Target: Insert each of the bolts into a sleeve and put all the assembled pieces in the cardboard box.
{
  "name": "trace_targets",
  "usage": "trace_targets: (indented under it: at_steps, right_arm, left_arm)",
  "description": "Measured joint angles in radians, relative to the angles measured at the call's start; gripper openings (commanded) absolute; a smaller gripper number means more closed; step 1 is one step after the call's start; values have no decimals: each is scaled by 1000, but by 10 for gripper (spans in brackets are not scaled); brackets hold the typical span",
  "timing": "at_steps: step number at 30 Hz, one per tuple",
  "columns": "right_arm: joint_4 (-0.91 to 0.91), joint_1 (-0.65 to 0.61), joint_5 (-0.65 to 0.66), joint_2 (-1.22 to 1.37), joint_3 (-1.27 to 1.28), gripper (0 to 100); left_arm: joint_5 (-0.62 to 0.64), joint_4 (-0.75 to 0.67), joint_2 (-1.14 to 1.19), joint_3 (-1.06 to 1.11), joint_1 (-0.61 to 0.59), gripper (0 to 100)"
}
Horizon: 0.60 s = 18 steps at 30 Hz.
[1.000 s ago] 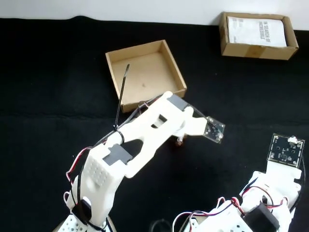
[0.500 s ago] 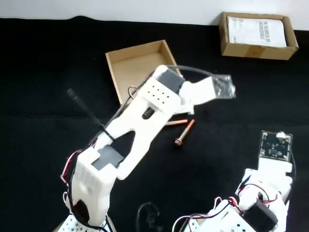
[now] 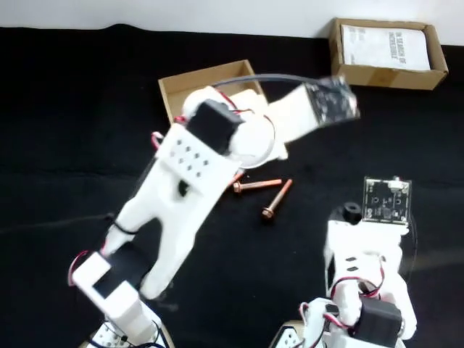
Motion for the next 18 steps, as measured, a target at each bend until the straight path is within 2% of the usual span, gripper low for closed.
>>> trace_targets:
  at_steps: [4,7,14,18]
  right_arm:
    - [-35,-89,-155,0,-60,8]
    - [-41,-110,-213,0,-100,8]
    - [-41,-121,-278,0,-114,8]
    - [-41,-155,-365,0,-132,8]
  left_arm:
    - [278,-12,-75,0,-14,10]
    - [462,-12,-112,0,-12,10]
    - [766,-26,-141,0,-23,10]
    - [858,-100,-141,0,-17,9]
